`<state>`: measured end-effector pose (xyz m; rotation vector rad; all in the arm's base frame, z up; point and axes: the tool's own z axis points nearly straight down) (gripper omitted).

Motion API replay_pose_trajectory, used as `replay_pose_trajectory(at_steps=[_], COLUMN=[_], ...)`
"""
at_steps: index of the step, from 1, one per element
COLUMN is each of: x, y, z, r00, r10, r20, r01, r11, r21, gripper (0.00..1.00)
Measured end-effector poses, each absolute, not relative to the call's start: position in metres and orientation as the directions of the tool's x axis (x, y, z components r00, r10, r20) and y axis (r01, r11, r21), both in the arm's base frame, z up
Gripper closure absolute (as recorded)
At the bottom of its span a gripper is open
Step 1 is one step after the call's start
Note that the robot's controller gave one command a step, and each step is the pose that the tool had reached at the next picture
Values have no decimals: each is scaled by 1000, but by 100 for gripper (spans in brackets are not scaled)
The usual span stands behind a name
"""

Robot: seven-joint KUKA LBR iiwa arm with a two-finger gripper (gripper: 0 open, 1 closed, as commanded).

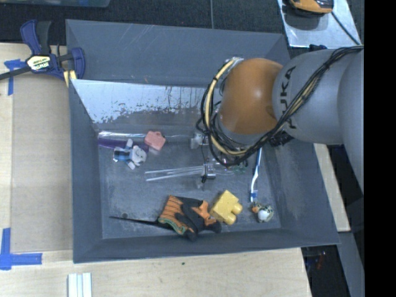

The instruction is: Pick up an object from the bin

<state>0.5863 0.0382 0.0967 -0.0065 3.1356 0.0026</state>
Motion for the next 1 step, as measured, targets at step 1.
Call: replay_pose_trajectory(at_steps=[1], x=[626], y=[39], z=[71], r00=[-991], r10=[-134], r20=[-22], r01=[-134], r11=[991], r21=[0], gripper=[0])
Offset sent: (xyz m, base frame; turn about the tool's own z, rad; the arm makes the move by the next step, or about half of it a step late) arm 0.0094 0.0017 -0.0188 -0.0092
